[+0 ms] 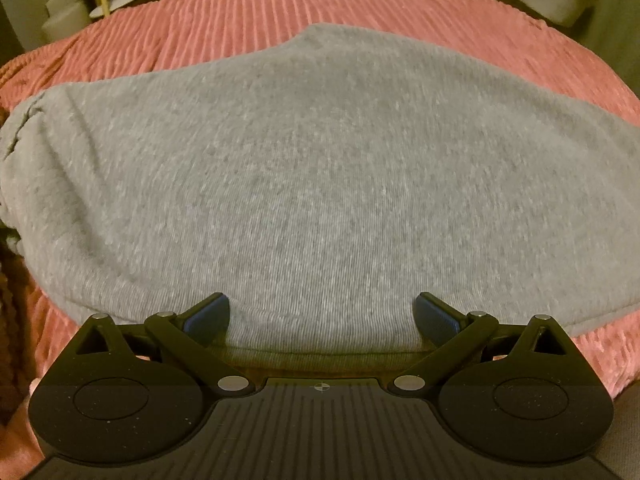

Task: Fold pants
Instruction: 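Grasp the cuff end of the grey sweatpants with the right tool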

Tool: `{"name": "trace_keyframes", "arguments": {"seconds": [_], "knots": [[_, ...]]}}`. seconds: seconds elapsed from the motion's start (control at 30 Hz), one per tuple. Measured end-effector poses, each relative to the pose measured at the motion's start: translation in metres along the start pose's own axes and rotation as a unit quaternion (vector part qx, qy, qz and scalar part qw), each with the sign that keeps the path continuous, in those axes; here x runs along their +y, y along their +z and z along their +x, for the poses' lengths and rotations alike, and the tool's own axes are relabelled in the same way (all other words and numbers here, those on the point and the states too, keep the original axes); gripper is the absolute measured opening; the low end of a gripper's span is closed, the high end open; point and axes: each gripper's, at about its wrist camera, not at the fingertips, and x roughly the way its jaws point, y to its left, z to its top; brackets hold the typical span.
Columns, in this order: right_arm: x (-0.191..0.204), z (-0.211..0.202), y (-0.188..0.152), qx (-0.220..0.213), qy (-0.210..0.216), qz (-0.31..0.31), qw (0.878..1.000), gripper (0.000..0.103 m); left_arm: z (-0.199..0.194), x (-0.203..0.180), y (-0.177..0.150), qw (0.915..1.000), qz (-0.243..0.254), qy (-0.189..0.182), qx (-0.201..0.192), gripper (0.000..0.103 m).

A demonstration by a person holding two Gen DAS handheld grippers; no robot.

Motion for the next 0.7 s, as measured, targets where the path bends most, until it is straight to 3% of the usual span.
{"name": "trace_keyframes", "arguments": {"seconds": [0.13, 0.27, 0.33, 0.4, 0.5, 0.53, 0.57, 0.63, 0.7], "knots": [[0.002, 0.005, -0.003, 0.0, -0.035, -0.02, 0.999, 0.015, 0.0, 0.001, -0.001, 1.0, -0.001, -0.003, -0.001, 0.102], [0.017, -0.006, -0.006, -0.019, -0.041, -0.03, 0.999, 0.01, -0.004, 0.007, 0.001, 0.9997, -0.018, -0.016, -0.002, 0.102], [0.043, -0.013, -0.01, -0.029, -0.049, -0.076, 0.995, 0.009, -0.01, 0.012, 0.001, 0.9993, -0.028, -0.026, -0.005, 0.101], [0.087, -0.02, -0.021, -0.038, -0.06, -0.17, 0.983, 0.009, -0.019, 0.018, 0.001, 0.9985, -0.04, -0.034, -0.01, 0.101], [0.172, -0.028, -0.065, -0.026, -0.027, -0.32, 0.947, 0.009, -0.036, 0.028, -0.001, 0.9969, -0.058, -0.045, -0.028, 0.101], [0.203, -0.027, -0.092, -0.003, -0.004, -0.373, 0.928, 0.009, -0.041, 0.032, -0.002, 0.9965, -0.06, -0.047, -0.033, 0.101], [0.227, -0.026, -0.119, 0.017, 0.015, -0.418, 0.908, 0.009, -0.047, 0.037, -0.003, 0.9961, -0.064, -0.049, -0.038, 0.101], [0.266, -0.024, -0.189, 0.064, 0.062, -0.511, 0.855, 0.009, -0.055, 0.044, -0.006, 0.9954, -0.069, -0.049, -0.045, 0.101], [0.284, -0.015, -0.258, 0.126, 0.098, -0.569, 0.806, 0.01, -0.06, 0.051, -0.01, 0.9952, -0.068, -0.049, -0.05, 0.102]]}}
